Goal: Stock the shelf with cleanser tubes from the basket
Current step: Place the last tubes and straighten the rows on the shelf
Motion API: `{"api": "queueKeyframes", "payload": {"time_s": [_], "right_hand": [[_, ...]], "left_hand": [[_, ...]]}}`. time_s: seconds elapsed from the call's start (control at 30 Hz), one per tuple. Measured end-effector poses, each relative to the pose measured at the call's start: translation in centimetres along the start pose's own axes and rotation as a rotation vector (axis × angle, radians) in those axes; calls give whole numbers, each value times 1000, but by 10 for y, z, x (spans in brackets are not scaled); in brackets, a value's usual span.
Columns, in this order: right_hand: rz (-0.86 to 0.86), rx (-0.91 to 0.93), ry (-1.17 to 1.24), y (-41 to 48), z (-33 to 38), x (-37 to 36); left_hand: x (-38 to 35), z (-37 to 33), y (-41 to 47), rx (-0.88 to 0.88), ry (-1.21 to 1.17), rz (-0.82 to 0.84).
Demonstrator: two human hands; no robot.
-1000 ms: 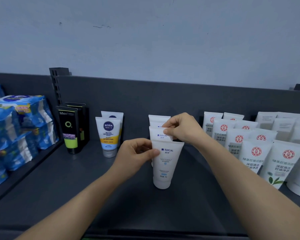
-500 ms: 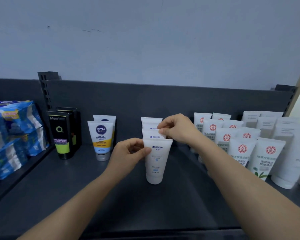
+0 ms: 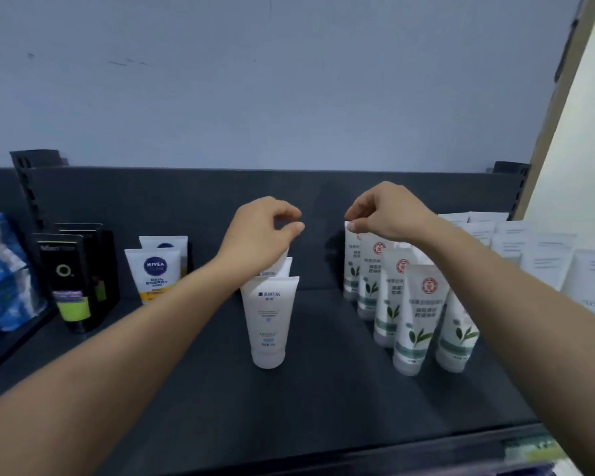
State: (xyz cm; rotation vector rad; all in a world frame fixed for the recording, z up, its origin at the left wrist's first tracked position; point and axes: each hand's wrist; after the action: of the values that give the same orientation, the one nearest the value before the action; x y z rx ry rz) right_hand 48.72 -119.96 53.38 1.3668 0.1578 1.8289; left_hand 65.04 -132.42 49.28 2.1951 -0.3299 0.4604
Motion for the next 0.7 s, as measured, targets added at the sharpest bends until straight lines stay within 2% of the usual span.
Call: {"api": "queueKeyframes", "payload": {"time_s": [0.1,0.27,0.5,0.7], "right_hand": [[45,6,-81,9,-24,9],[164,62,-123,22,-56,14],[201,166,-105,34,-81,10],[212,198,-35,40,-89,6]], "left_hand": [[-23,-21,17,-63,163,122],[-72,-37,42,-39,291,221],[-124,-39,53,12,363,207],[-141,-28,60,119,304,162]]}}
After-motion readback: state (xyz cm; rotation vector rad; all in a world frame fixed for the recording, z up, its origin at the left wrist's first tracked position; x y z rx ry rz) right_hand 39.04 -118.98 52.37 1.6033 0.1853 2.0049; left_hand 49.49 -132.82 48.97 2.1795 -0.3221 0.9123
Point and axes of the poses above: each hand's wrist, its own y-axis towards the middle knuckle, its own x-axis out of the back of the hand, z = x × y, and after that the axes turned 14 degrees about -z, right-handed
